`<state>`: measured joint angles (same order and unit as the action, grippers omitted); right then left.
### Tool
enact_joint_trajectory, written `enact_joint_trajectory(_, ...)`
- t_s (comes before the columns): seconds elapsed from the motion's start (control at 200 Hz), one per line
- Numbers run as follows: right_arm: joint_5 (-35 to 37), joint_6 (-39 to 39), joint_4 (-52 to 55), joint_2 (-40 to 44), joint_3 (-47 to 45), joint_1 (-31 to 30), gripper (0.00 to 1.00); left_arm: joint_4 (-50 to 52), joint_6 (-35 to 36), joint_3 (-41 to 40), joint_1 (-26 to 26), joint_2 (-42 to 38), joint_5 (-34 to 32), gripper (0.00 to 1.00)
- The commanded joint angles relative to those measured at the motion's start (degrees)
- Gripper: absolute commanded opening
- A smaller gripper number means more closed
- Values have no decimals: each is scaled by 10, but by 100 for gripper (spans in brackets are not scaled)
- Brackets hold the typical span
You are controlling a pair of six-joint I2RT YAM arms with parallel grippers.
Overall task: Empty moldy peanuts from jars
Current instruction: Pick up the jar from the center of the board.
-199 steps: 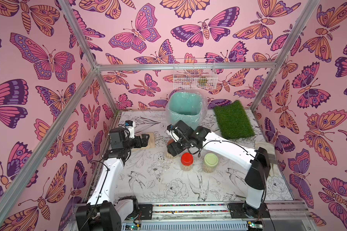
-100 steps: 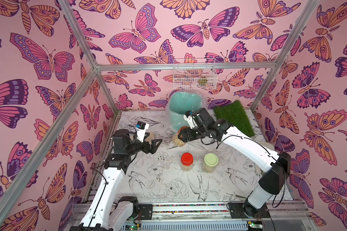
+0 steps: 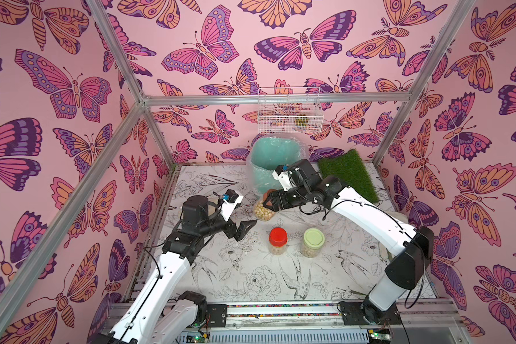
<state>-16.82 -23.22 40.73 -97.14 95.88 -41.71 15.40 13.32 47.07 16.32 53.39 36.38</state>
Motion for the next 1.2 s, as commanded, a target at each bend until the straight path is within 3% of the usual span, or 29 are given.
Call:
enact_joint_trajectory(0.0,-52,-11,-65,7,35,4,0,12,40,-8,18,9,-23,100)
enact_joint_trajectory(0.235,-93,-18,-84,3,41,3,0,6,67,-3,41,43,-54,100)
enact_joint_trajectory(0.726,-215,-36,-124,4,13,3,0,-56,58,-14,43,61,-94,100)
enact_joint_trajectory(0.951,-229,-37,-119,-1,11,3,0,-96,36,-27,43,62,-92,100)
enact_joint_trajectory(1.197,-224,-31,-110,-9,8,-1,0,-134,7,-43,43,63,-89,92)
